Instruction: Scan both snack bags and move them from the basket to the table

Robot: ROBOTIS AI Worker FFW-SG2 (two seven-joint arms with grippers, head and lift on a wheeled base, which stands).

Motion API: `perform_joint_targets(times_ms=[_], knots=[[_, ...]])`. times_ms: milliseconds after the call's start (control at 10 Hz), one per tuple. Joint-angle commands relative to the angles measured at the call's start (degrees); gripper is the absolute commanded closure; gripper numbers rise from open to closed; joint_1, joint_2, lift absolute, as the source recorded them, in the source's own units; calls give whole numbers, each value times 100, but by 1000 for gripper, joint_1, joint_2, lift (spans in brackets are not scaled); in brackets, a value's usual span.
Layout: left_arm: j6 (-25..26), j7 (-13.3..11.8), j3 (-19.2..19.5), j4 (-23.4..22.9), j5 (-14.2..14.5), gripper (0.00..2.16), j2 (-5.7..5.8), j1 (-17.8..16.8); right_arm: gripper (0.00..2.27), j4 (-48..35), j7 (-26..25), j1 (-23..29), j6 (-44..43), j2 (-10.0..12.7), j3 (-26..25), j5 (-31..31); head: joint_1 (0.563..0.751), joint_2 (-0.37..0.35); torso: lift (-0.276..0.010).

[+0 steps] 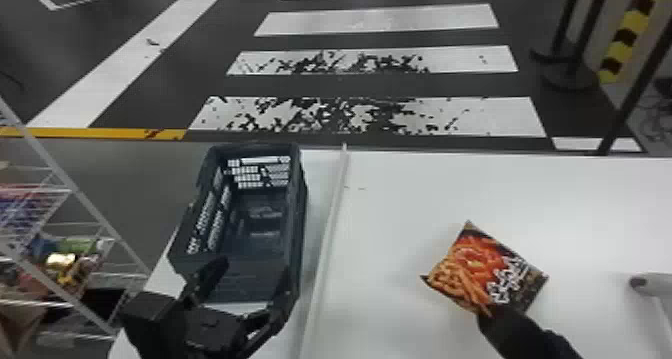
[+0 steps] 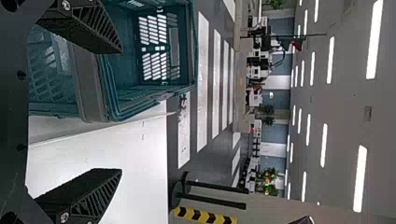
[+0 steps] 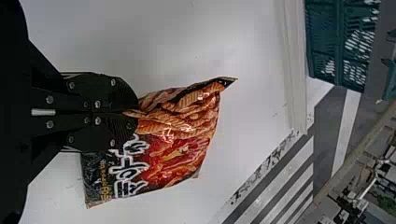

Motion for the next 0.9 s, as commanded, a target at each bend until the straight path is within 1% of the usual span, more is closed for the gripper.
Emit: perform_joint_targets(times_ms=[0, 100, 200, 300, 400, 500, 600, 800], knots=[[39, -7, -32, 39, 10, 87, 0, -72, 2253, -667, 88, 228, 195, 253, -632, -944, 695, 153, -98], [144, -25, -50, 56, 36, 87, 0, -142, 2253, -1054, 211, 316, 441, 534, -1133, -1805, 695, 141, -98], [162, -34, -103, 91, 36, 87, 0, -213, 2253, -1212, 255, 360, 617, 842, -1599, -2631, 695, 131, -98], [215, -34, -164, 135, 36, 87, 9, -283, 2253, -1335, 246, 404, 687, 1106, -1845, -3088, 695, 125, -98], [215, -42, -199, 179, 36, 87, 18, -336, 2253, -1414, 246, 448, 704, 1466, -2179, -3747, 695, 113, -98], [215, -42, -234, 232, 54, 87, 35, -380, 2253, -1440, 211, 500, 722, 1735, -2504, -4503, 695, 105, -98], [197, -60, -234, 294, 115, 87, 62, -433, 2253, -1440, 105, 527, 722, 1735, -2803, -5259, 695, 102, -98], [197, -113, -261, 390, 133, 87, 71, -503, 2253, -1238, -158, 553, 722, 1735, -3506, -6780, 695, 87, -98]])
